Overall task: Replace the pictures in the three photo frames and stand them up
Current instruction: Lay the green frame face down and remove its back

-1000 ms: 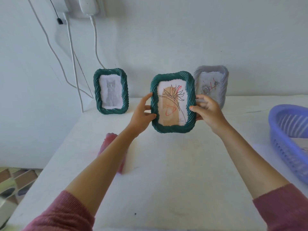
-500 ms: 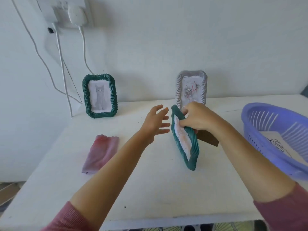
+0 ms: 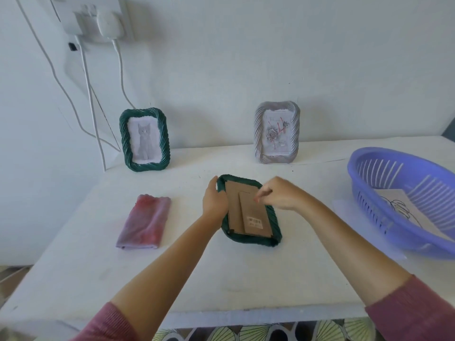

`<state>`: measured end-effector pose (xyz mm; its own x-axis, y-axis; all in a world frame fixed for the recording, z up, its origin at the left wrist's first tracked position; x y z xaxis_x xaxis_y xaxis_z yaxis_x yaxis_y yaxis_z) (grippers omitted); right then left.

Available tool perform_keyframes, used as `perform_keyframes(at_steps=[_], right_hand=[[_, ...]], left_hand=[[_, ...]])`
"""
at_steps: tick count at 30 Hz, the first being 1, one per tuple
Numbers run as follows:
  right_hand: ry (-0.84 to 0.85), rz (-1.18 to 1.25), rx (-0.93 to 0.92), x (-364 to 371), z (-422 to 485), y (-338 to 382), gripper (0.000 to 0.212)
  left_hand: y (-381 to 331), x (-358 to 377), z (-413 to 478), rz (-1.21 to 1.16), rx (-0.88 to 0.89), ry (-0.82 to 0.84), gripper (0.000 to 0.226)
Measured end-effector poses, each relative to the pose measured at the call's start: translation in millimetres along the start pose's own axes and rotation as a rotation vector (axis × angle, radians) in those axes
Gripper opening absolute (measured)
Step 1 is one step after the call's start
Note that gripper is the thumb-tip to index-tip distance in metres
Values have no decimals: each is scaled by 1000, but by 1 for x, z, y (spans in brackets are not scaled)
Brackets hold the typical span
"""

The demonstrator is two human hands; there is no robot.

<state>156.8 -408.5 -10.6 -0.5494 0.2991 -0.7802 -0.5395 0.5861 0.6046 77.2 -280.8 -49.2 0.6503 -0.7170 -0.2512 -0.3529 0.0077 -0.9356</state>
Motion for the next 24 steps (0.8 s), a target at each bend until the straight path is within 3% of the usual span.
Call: perform_keyframes(at_steps=[6, 10, 13, 18, 24], right_hand=[[-55, 8, -4, 30, 5, -30, 27], [-42, 12, -27, 37, 8, -35, 21], [-48, 98, -70, 25, 13, -35, 17], [-318, 92, -35, -11, 42, -58, 16], [-261, 39, -196, -5, 66, -65, 13]], left_hand=[[23, 2, 6, 279, 49, -65, 37], [24, 0, 16, 475, 93, -52, 46], [18, -6, 26, 483, 133, -67, 41], [9, -6, 44, 498, 217, -12, 26], [4, -6, 63, 537, 268, 24, 15]])
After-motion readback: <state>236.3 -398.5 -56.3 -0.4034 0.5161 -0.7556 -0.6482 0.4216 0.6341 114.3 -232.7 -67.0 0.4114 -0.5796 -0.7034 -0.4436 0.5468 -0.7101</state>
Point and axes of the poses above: each hand's wrist, its own z-axis towards the middle knuckle, its own x-axis out of the palm, y = z × x, the point moved 6 cm from there along z, towards the middle knuckle, and after that the axes turned 4 degrees about -x, right-handed, at the moved point
